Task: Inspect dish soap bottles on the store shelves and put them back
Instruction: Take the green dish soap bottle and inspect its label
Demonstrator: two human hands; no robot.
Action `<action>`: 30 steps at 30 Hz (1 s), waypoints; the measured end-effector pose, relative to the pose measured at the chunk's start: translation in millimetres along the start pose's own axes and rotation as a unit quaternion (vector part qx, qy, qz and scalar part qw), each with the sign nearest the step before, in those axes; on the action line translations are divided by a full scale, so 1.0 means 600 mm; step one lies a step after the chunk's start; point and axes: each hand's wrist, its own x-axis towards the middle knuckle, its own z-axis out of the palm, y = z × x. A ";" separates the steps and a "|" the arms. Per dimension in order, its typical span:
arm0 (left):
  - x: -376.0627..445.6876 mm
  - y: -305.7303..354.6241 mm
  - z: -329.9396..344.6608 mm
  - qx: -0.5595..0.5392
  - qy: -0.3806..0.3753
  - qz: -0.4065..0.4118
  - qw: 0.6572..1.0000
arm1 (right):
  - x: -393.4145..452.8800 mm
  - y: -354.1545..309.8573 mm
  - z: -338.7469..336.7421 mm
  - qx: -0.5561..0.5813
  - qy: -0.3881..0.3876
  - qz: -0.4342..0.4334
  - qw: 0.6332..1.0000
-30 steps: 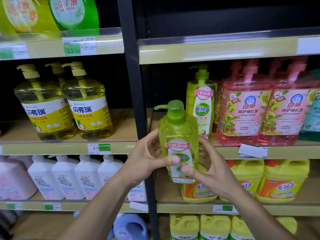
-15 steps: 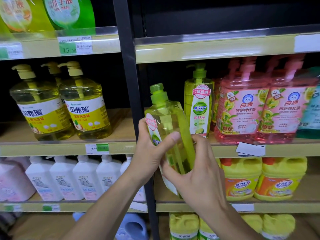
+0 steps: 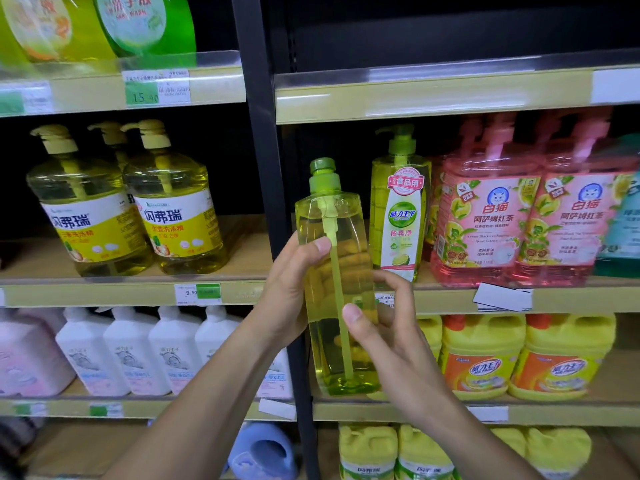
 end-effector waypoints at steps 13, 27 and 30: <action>0.036 0.054 0.033 -0.042 0.029 -0.077 0.996 | 0.055 -0.093 -0.033 0.024 0.018 0.079 0.996; 0.083 0.082 0.040 -0.149 0.034 -0.087 0.984 | 0.097 -0.153 -0.022 0.122 0.013 0.135 0.983; 0.074 0.084 0.042 -0.165 0.018 -0.079 0.983 | 0.093 -0.148 -0.023 0.159 0.022 0.128 0.979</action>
